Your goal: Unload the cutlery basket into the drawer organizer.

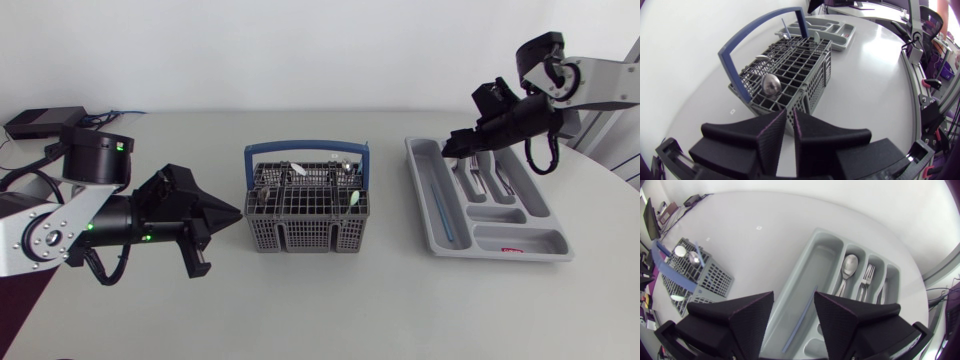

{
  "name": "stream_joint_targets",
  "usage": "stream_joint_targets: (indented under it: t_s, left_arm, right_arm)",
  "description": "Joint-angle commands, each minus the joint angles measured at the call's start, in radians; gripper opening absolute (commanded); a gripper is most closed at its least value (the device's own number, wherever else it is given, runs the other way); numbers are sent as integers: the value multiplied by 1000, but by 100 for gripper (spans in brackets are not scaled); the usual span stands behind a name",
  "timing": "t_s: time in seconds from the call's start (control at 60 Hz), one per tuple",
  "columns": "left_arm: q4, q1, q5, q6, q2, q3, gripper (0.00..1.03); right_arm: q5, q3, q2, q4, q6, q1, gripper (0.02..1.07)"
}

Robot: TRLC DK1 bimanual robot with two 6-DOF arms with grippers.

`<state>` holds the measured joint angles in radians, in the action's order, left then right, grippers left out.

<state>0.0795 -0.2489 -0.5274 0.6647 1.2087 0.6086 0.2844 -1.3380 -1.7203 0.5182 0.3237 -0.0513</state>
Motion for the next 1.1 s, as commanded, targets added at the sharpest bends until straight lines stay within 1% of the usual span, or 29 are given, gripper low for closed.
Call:
stream_joint_targets:
  t_s: [0.0,0.05,0.1,0.15,0.217,0.25,0.3,0.4,0.467,0.533,0.583,0.6,0.617,0.7,0.9,1.0,1.033,1.083]
  left_arm:
    - [17,-49,-17,-42,-24,31,28]
    - [36,-99,-5,-86,-23,69,28]
    - [40,-161,33,-116,-14,102,28]
    - [40,-213,66,-143,3,131,29]
    - [40,-268,98,-185,35,177,31]
    - [40,-294,112,-209,64,209,35]
    - [40,-316,119,-235,104,249,37]
    - [51,-351,122,-275,193,326,37]
    - [54,-377,141,-307,258,381,37]
    - [66,-383,150,-335,308,427,38]
    - [89,-388,159,-363,357,479,44]
    - [89,-389,161,-363,359,482,44]
    - [111,-400,172,-375,387,514,45]
    - [147,-406,199,-418,439,583,45]
    - [284,-415,207,-507,566,744,45]
    - [325,-425,216,-530,604,787,45]
    - [339,-429,218,-542,618,803,45]
    - [350,-435,218,-553,626,815,45]
  right_arm:
    - [-4,94,85,-18,34,24,75]
    - [-4,142,130,-24,41,38,75]
    - [-2,178,160,-32,46,42,75]
    - [-2,204,183,-32,48,48,78]
    - [-1,235,211,-32,49,54,78]
    - [-1,250,226,-32,51,56,78]
    - [2,270,246,-32,51,59,78]
    - [4,307,292,-32,51,65,78]
    - [7,329,318,-29,52,64,78]
    - [15,344,335,-26,52,64,78]
    - [16,355,346,-24,54,64,78]
    - [16,355,346,-24,54,64,78]
    - [19,359,350,-21,54,64,78]
    - [39,364,357,-12,54,62,78]
    - [45,372,352,-3,48,64,78]
    - [52,378,349,5,46,65,78]
    - [55,382,347,5,46,65,80]
    - [55,387,344,5,46,65,80]
